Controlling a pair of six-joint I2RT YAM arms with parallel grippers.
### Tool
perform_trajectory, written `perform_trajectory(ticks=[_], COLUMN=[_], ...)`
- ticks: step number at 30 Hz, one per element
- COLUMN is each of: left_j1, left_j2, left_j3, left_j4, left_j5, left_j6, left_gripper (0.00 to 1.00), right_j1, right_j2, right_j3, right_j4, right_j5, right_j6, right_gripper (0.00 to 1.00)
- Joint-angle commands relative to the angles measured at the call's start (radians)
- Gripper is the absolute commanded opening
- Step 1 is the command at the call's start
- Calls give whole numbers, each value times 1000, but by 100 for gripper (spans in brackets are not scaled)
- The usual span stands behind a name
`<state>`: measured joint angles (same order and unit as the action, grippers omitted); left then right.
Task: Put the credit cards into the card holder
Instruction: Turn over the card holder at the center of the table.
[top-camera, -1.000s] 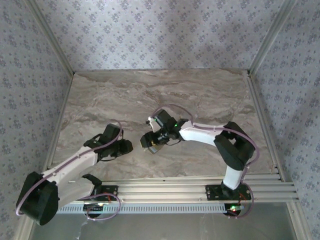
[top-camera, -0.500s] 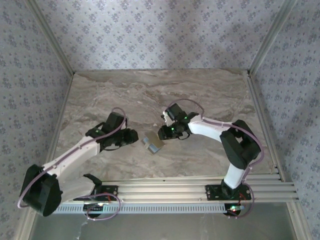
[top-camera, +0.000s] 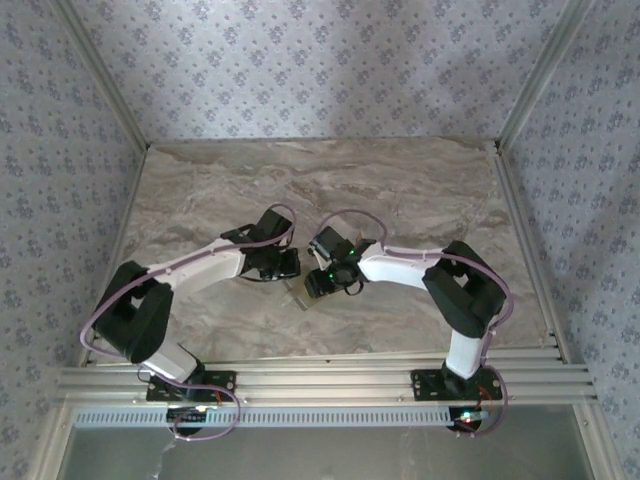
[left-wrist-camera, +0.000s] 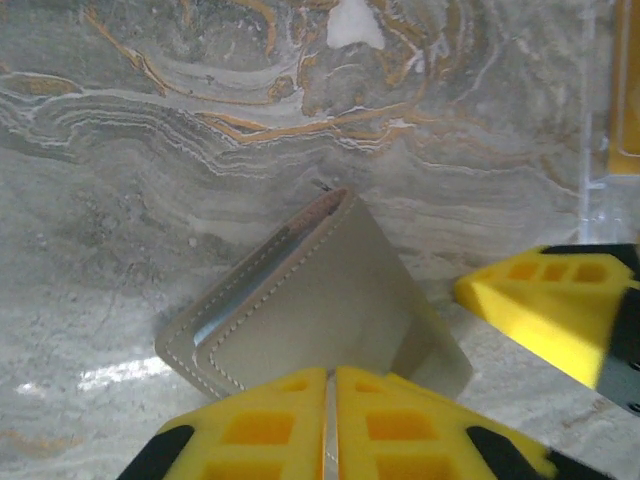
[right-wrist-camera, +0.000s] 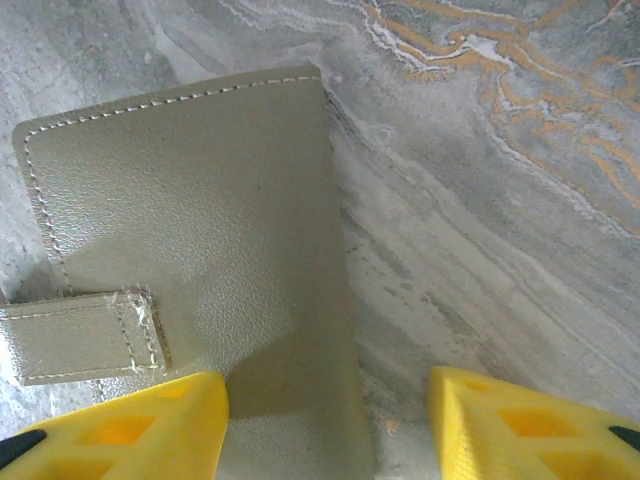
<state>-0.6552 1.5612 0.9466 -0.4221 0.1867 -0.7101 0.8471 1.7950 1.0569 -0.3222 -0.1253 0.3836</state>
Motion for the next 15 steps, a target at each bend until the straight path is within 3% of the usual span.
perform_trajectory(ticks=[1, 7, 15], left_j1=[-4, -4, -5], left_j2=[42, 101, 67], left_j3=[20, -14, -128], left_j4=[14, 40, 89], left_j5=[-6, -19, -46], left_j6=[3, 2, -12], left_gripper=[7, 2, 1], right_j1=[6, -32, -103], right_j2=[-12, -54, -32], right_j3=[-44, -73, -78], right_j4=[-29, 9, 92], right_j5=[43, -85, -320], right_j6=[-1, -5, 3], right_gripper=[59, 64, 68])
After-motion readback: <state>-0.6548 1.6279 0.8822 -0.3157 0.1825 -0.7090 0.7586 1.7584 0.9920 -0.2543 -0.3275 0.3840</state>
